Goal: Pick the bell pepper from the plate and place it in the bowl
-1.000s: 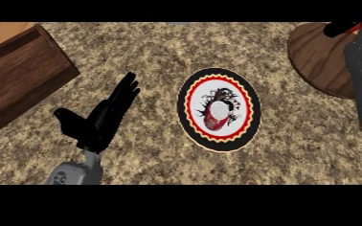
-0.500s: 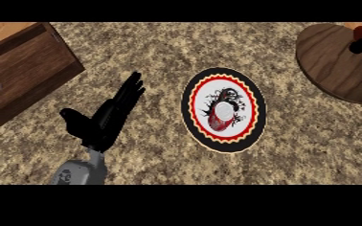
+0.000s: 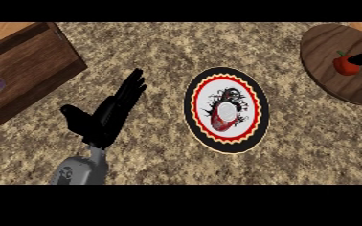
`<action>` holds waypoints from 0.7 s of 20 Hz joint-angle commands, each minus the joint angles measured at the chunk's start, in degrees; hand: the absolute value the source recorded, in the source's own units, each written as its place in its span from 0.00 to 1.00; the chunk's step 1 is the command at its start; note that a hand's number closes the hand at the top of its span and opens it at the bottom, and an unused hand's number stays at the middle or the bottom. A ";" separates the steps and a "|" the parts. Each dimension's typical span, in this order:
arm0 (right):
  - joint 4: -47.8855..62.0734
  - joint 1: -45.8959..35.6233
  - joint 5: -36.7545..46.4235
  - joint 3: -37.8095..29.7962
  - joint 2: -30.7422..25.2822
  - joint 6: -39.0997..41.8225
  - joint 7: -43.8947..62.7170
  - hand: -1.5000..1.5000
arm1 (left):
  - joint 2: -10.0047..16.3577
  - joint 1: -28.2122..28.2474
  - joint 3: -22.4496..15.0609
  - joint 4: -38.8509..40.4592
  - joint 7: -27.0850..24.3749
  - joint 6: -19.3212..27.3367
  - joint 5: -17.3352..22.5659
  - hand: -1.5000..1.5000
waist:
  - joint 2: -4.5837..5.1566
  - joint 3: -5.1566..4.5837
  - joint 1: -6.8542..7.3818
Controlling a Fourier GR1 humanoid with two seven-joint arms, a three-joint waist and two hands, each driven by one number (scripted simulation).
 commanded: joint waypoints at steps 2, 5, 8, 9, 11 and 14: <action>-1.21 -0.28 -7.69 -7.09 1.05 -7.49 -7.51 0.00 | -0.52 1.91 -0.48 -2.54 0.48 0.05 0.70 0.50 | -0.50 0.08 -0.01; -6.78 -1.33 -14.13 -12.10 3.79 -14.83 -15.06 0.00 | -0.82 -0.50 0.45 1.18 0.30 1.04 -0.18 0.50 | -0.79 0.12 -2.05; -11.14 0.78 -21.53 -16.75 5.53 -16.88 -26.77 0.00 | 0.70 0.23 2.47 1.15 0.07 -0.07 1.31 0.50 | -1.26 0.07 -3.20; -11.73 1.40 -23.35 -17.50 6.60 -16.80 -29.97 0.00 | 0.63 1.70 1.99 1.99 -1.55 -0.22 0.48 0.50 | -1.23 -0.03 -2.90; -16.35 1.35 -27.11 -17.99 9.74 -14.01 -34.01 0.00 | 1.46 2.72 2.44 0.15 0.36 -0.06 0.95 0.50 | -2.29 -0.21 -4.20; -22.91 6.27 -31.92 -18.62 16.66 -14.63 -40.38 0.00 | 2.51 3.39 4.35 -1.73 0.53 0.03 1.90 0.50 | -2.58 -0.31 -4.88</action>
